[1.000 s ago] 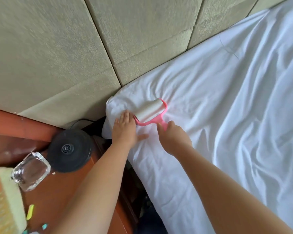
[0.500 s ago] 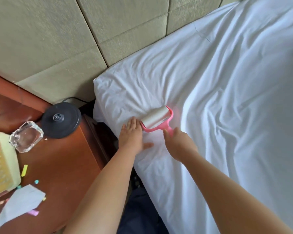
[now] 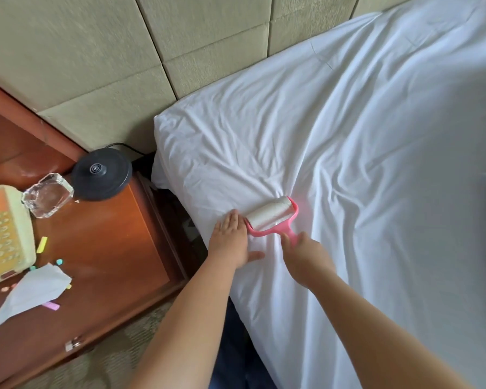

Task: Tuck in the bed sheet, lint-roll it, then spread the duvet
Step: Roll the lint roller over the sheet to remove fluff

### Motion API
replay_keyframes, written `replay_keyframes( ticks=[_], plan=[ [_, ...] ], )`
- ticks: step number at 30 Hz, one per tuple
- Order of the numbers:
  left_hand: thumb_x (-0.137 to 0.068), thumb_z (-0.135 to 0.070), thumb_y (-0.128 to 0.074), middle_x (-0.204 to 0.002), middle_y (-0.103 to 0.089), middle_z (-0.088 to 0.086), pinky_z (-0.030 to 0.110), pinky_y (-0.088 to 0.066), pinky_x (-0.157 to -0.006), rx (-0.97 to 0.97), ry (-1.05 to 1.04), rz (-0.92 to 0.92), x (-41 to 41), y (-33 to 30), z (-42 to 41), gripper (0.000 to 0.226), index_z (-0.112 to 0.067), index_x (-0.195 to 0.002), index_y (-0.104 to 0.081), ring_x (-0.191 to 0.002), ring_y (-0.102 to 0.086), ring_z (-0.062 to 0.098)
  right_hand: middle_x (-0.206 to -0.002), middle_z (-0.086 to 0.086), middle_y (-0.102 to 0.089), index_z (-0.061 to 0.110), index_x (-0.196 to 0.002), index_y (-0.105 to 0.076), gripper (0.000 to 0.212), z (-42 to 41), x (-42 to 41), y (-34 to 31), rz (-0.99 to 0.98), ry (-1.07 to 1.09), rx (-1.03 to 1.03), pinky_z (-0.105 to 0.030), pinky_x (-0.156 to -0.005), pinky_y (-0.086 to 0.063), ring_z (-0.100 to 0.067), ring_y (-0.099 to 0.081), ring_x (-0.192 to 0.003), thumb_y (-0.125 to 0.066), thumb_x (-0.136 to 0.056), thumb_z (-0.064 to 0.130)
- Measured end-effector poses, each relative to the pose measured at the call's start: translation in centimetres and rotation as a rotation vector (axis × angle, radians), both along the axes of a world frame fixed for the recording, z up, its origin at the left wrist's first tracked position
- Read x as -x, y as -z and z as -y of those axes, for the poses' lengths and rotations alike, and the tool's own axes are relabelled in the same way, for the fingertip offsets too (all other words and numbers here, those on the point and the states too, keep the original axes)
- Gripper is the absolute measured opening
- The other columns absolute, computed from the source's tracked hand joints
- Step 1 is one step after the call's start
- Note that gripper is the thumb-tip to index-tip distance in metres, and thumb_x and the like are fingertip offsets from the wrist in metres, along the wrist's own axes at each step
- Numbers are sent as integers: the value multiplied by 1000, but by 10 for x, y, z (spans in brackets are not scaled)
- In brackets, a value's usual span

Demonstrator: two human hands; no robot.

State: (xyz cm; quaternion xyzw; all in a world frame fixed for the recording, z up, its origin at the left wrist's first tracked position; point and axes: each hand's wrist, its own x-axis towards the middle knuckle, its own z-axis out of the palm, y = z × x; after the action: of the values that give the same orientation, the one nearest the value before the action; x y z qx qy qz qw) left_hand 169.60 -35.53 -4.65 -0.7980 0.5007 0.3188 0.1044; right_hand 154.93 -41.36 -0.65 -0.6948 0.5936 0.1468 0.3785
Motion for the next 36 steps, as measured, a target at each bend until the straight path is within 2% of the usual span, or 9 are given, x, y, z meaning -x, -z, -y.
replay_keyframes(
  ticks=[4,7,9,11,15,19,23,27,36],
  plan=[
    [-94,-56,-43,-161,-1,12,36,-8,-120,73,-31,-1,-4,-1,6,87,-2,-152,-7,-148,-3,22,-101,-8,-57,9,-112,-50,51,3,-1,3,3,-7,15,-33,-73,-37,-26,-47,-84,-27,-99,53],
    [-95,-49,-47,-158,-17,11,34,-21,-114,129,-72,14,-5,-2,11,76,-3,-150,-20,-144,-21,24,-95,-4,-53,10,-113,-49,51,5,-3,8,0,-6,6,-33,-74,-37,-25,-48,-85,-27,-99,54],
    [-94,-46,-51,-151,-31,8,35,-35,-104,166,-80,38,-8,-1,15,71,-6,-146,-26,-132,-40,27,-103,-6,-57,10,-114,-49,52,8,-9,12,4,-4,-1,-33,-74,-38,-27,-52,-90,-27,-98,54],
    [-93,-44,-54,-142,-43,5,35,-42,-92,205,-67,72,-13,1,19,66,-8,-143,-31,-118,-51,28,-110,-8,-59,9,-115,-49,53,12,-16,16,6,-4,0,-34,-75,-38,-29,-55,-97,-27,-98,55],
    [-91,-45,-58,-120,-58,4,29,-38,-76,194,42,186,-29,0,33,49,-10,-123,-47,-103,-59,26,-98,-3,-53,10,-113,-49,51,19,-26,19,16,-4,-2,-33,-72,-37,-25,-49,-85,-27,-98,54],
    [-90,-45,-59,-120,-55,4,29,-38,-77,143,138,253,-47,2,48,52,-9,-125,-46,-101,-59,24,-106,-8,-58,9,-113,-48,51,27,-38,21,17,-5,-4,-33,-72,-37,-28,-51,-88,-27,-99,54],
    [-93,-42,-55,-124,-48,6,33,-44,-81,198,2,225,-63,9,52,59,-6,-136,-36,-107,-54,24,-117,-13,-58,6,-119,-47,53,41,-65,22,60,-2,9,-32,-75,-36,-32,-56,-107,-27,-100,52],
    [-94,-44,-52,-126,-46,6,34,-44,-81,215,-5,250,-84,12,63,64,-6,-141,-30,-108,-53,23,-115,-9,-58,8,-117,-48,51,51,-88,24,67,15,10,-32,-74,-36,-28,-55,-99,-28,-99,52],
    [-96,-39,-50,-136,-39,8,33,-39,-89,250,62,303,-136,17,89,69,-7,-149,-19,-118,-45,24,-116,-11,-58,7,-119,-47,51,78,-137,27,99,23,11,-32,-74,-34,-30,-56,-106,-28,-99,51]
  ],
)
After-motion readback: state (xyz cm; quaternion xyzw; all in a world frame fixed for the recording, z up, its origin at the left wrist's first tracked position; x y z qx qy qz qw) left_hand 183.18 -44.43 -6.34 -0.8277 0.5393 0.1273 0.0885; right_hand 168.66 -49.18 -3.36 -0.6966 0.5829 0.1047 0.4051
